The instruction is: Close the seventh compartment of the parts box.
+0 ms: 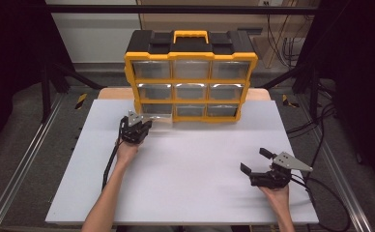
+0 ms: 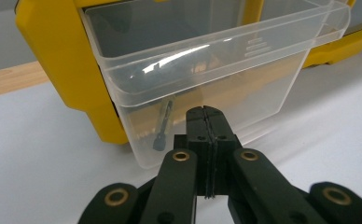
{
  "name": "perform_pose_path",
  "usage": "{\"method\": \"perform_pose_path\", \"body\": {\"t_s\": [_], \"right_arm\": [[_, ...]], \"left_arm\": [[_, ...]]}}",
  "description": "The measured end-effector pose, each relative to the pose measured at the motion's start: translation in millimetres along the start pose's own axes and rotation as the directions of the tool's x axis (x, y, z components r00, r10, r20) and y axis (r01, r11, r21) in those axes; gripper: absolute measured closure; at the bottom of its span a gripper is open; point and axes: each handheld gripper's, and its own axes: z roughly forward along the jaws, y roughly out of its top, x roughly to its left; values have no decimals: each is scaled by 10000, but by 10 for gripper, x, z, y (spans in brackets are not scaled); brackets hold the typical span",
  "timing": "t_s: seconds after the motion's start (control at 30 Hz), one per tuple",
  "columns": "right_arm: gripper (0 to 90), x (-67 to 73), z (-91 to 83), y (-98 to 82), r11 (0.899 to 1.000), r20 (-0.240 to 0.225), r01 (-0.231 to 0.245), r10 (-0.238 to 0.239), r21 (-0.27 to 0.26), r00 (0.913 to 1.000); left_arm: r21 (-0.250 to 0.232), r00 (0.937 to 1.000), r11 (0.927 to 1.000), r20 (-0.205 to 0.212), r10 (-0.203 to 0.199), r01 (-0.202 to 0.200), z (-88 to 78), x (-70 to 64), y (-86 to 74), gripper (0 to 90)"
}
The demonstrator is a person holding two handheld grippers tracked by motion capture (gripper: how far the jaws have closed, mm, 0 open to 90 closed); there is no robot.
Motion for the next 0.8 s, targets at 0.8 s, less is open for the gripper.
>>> {"method": "perform_pose_path", "body": {"t_s": [0.8], "right_arm": [[4, 0, -3, 3, 10000, -1, -19, 19, 7, 10000]], "left_arm": [[27, 9996, 10000, -267, -14, 15, 91, 66, 94, 895]]}}
